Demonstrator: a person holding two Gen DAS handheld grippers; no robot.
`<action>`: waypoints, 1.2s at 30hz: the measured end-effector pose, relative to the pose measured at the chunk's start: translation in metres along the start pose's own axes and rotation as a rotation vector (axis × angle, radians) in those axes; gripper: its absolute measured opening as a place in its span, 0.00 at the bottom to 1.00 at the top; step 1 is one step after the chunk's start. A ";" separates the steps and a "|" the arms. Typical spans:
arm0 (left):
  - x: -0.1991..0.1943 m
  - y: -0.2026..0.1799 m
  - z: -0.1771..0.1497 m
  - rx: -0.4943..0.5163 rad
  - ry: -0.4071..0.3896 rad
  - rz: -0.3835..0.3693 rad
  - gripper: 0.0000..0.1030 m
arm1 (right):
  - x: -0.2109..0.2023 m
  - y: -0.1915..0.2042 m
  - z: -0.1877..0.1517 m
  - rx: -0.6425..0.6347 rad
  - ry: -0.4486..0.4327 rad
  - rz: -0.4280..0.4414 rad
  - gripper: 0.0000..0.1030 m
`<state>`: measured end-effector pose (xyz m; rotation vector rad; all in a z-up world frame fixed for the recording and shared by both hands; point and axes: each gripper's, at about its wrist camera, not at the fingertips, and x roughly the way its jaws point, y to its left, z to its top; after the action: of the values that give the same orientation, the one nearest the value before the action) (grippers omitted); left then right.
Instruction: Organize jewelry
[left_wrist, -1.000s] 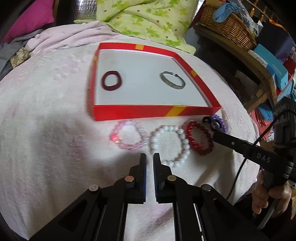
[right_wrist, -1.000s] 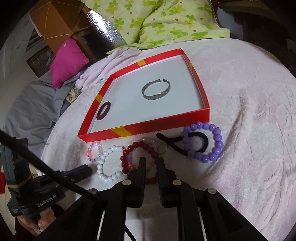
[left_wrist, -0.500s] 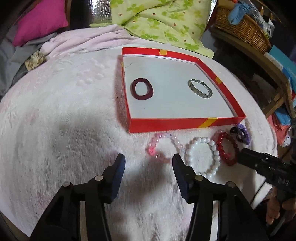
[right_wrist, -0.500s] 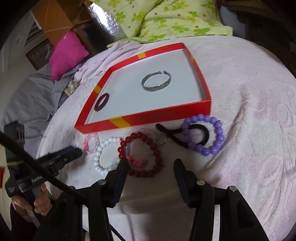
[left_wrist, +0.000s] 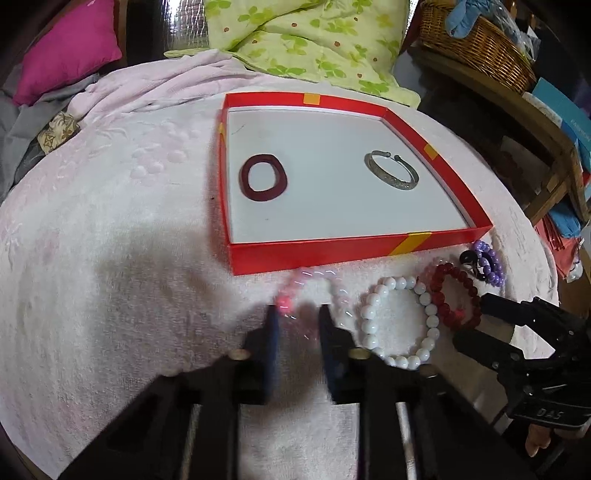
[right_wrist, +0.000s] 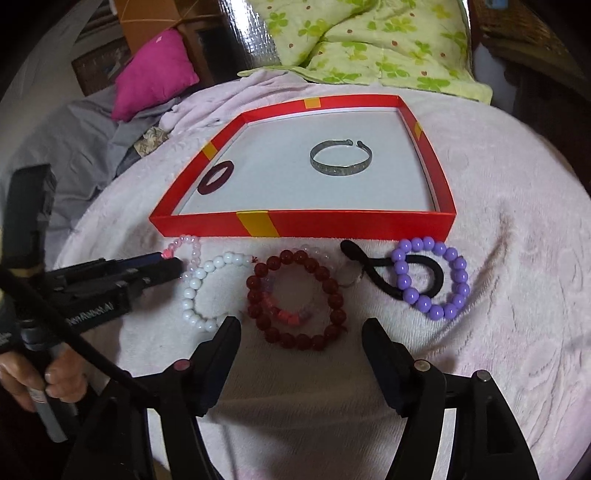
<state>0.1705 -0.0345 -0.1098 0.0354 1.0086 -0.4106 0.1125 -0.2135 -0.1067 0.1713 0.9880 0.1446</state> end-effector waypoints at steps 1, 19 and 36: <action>0.001 0.001 0.000 -0.002 0.003 0.001 0.11 | 0.001 0.003 0.000 -0.017 -0.008 -0.018 0.61; -0.020 0.010 0.000 -0.024 -0.058 -0.037 0.07 | -0.026 -0.021 0.005 0.114 -0.099 0.158 0.11; -0.005 0.009 -0.002 0.004 -0.001 0.003 0.34 | -0.011 0.011 -0.004 -0.088 -0.034 0.013 0.65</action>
<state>0.1697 -0.0241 -0.1077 0.0402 1.0069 -0.4096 0.1024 -0.2050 -0.0977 0.0990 0.9454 0.1964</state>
